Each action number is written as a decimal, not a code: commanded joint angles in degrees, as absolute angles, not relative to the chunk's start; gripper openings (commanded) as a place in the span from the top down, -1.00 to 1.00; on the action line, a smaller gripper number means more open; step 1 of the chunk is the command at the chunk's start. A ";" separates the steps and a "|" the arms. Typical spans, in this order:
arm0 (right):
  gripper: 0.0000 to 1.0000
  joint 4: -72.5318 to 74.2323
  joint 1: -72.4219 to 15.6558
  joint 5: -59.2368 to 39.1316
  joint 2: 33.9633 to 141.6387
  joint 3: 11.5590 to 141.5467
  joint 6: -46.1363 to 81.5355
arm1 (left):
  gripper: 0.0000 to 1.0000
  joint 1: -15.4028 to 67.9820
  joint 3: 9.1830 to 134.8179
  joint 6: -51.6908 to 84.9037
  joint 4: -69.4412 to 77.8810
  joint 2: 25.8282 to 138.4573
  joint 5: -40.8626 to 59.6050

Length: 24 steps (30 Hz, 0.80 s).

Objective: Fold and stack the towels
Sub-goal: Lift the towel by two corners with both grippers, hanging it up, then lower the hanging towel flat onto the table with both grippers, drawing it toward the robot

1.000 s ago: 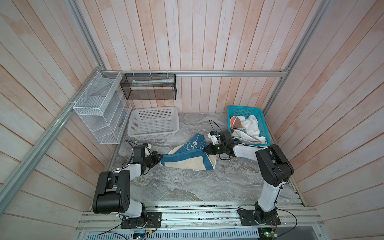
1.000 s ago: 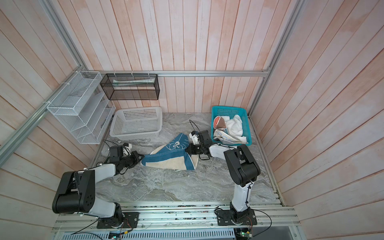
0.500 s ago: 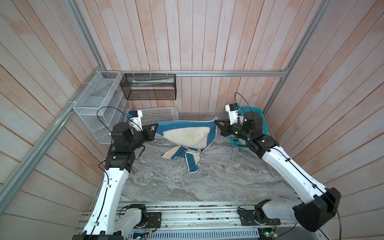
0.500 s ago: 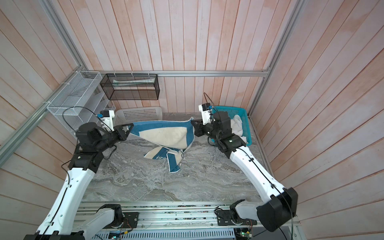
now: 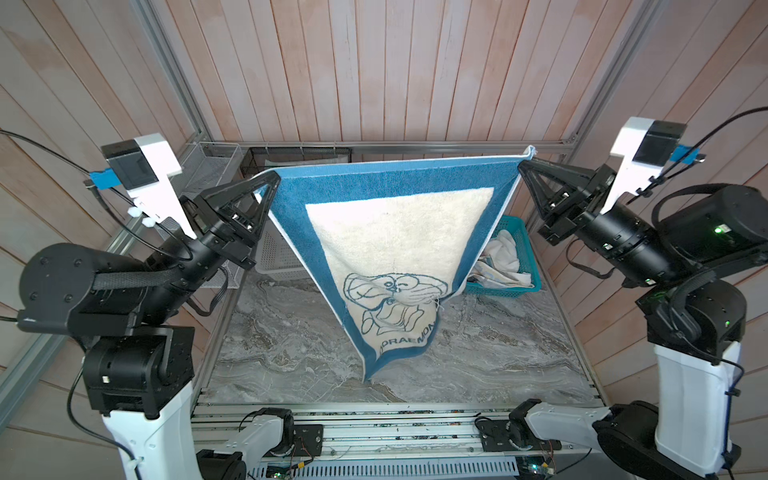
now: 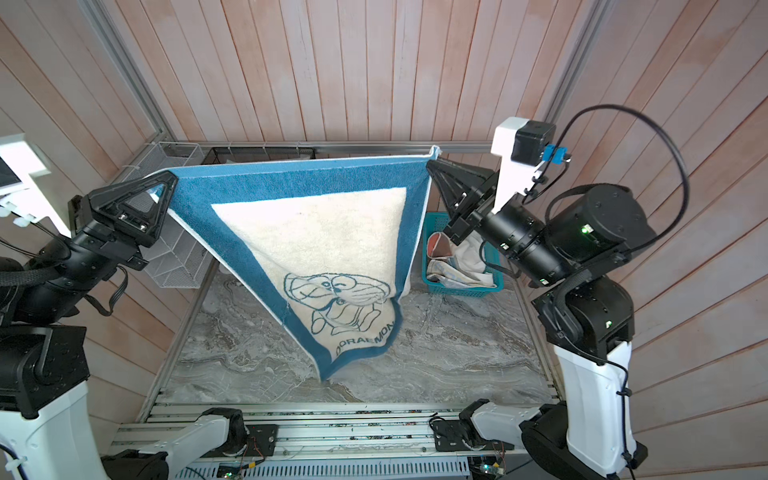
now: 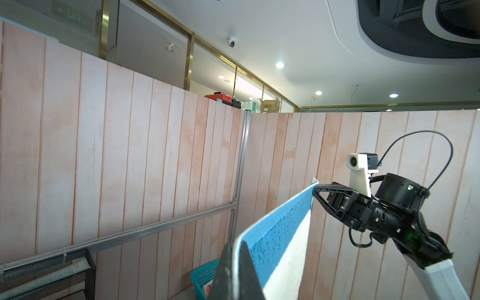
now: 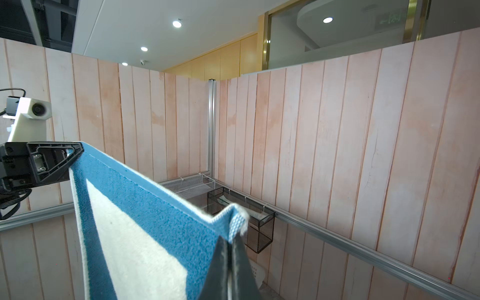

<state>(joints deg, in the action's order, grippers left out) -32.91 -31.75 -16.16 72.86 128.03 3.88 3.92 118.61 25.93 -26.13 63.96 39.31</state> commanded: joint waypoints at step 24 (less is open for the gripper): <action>1.00 -17.88 -15.35 -2.28 110.43 84.64 2.11 | 1.00 23.60 86.42 20.67 -8.27 114.96 13.57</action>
<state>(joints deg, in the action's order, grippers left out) -19.53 -16.34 -5.80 110.08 81.30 3.77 24.40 80.93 24.34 -10.24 112.01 19.51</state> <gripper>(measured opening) 0.051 0.049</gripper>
